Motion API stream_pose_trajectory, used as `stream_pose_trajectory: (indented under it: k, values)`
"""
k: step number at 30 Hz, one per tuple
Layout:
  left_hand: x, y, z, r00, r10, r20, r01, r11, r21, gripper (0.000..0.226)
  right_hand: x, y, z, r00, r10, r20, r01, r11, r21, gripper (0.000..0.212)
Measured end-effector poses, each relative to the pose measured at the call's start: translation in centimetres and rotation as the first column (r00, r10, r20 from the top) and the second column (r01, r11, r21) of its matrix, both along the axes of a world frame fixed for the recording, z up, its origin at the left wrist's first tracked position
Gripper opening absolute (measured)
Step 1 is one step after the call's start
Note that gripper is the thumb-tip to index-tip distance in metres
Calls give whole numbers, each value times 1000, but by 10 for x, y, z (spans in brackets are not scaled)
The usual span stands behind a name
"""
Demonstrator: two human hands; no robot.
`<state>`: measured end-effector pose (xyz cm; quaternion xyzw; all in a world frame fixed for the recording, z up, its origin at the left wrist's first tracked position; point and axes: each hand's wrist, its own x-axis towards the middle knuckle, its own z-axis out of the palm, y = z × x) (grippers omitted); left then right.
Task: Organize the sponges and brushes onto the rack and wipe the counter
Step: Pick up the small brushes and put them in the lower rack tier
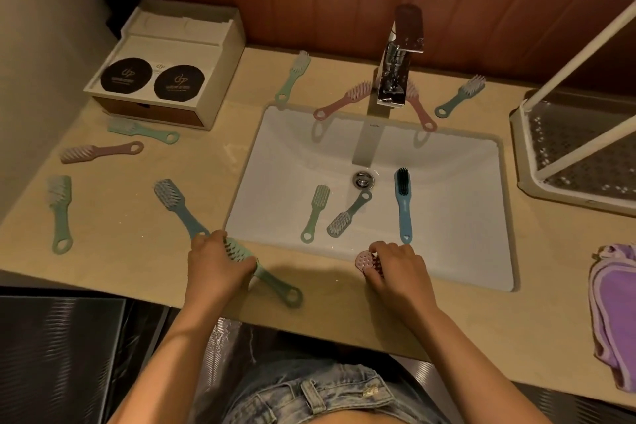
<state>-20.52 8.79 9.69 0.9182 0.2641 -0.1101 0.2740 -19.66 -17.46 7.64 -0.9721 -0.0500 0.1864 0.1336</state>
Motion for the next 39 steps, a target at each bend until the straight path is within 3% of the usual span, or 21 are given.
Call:
stream_pose_trajectory:
  k: [2,4,9,13,15,18,23,26,28,31,33,36,39]
  values:
    - [3,-4,4,999,0,50,1,1000,-22,60,-2,1,2,999,-36,20,35,996,79,34]
    - [8,-10,8,996,-14,85,17,999,-36,58,-2,2,11,994,-113,12,106,960,261,33]
    - [27,-28,19,989,-44,144,53,997,-58,52,8,13,38,966,-257,-35,212,702,680,15]
    - [42,-49,32,977,-67,202,95,987,-132,48,17,24,55,940,-212,-268,341,516,786,29]
    - [49,-59,37,968,-84,235,125,979,-163,46,21,25,60,933,-194,-304,361,507,783,42]
    - [56,-70,44,957,-92,274,146,972,-182,47,29,23,66,949,-158,-274,316,520,793,27]
    - [58,-81,51,951,-105,291,171,963,-211,55,37,14,66,974,-75,-212,207,671,712,19]
    - [58,-86,57,946,-108,305,193,945,-265,60,38,9,67,978,-92,-189,201,671,714,26]
    - [57,-90,61,948,-74,309,187,915,-356,68,37,4,69,970,-122,-209,239,620,747,25]
    - [55,-98,66,975,22,219,108,820,-562,79,37,-2,74,938,-186,-292,346,472,811,15]
    - [54,-106,68,995,71,67,4,657,-754,70,36,-6,77,919,-219,-329,393,408,824,14]
    - [54,-122,71,989,122,-81,-116,323,-939,26,35,-13,80,917,-237,-321,393,406,825,15]
    - [60,-137,72,970,242,-36,-94,234,-968,13,30,-23,84,930,-224,-292,363,432,826,12]
